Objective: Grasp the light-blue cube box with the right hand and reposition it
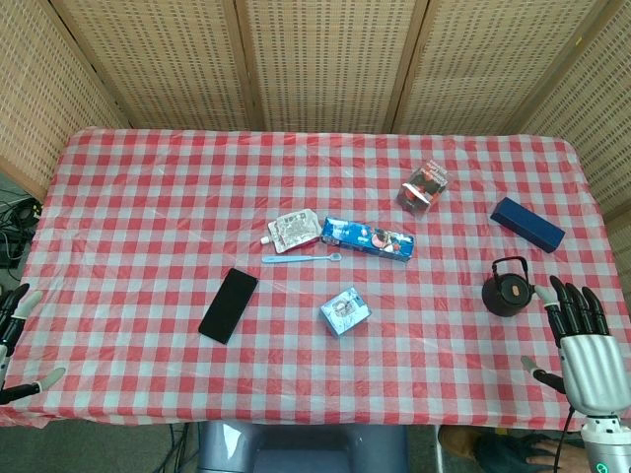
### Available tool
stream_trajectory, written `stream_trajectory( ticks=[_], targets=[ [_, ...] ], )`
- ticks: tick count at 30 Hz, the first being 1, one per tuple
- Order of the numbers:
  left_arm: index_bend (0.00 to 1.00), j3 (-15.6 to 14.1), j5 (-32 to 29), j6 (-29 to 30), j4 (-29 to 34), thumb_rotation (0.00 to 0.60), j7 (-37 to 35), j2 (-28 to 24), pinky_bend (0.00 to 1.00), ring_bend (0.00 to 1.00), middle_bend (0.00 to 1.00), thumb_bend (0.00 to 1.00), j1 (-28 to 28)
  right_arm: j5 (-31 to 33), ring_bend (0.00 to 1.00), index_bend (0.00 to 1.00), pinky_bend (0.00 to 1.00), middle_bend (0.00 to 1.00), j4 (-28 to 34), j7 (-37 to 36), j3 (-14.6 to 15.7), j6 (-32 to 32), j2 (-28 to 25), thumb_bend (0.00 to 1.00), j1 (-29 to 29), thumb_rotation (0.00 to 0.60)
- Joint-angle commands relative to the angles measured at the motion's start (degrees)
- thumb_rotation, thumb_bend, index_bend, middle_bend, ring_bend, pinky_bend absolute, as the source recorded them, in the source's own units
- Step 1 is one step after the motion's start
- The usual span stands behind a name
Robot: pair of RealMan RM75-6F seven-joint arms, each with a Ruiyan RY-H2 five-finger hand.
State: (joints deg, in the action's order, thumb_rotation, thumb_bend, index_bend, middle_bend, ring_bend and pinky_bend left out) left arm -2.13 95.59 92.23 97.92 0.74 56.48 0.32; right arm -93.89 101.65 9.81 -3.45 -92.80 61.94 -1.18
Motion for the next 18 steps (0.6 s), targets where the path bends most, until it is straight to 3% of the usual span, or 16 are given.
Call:
stream_trajectory(
  ticks=[1,9,18],
  targets=[
    [0.00,-0.09,0.06,-0.22,0.02,0.600,-0.22,-0.11,0.00,0.00,0.00,0.00,-0.08,-0.01,0.00,0.01,0.00,0.00,0.04,0.07,0.04,0.05,0.03,0.00,0.02,0.600],
    [0.00,-0.18,-0.34,-1.23,0.10,0.600,-0.35,-0.15,0.00,0.00,0.00,0.00,-0.41,0.05,0.00,0.01,0.00,0.00,0.31,1.00,0.76,3.39,-0.39,0.00,-1.24,0.600],
    [0.00,0.74,-3.02,-4.90,1.24,0.600,1.00,-0.02,0.00,0.00,0.00,0.00,-2.18,-8.35,0.00,0.02,0.00,0.00,-0.61,6.22,1.53,21.69,-1.21,0.00,-14.06,0.600]
  ],
)
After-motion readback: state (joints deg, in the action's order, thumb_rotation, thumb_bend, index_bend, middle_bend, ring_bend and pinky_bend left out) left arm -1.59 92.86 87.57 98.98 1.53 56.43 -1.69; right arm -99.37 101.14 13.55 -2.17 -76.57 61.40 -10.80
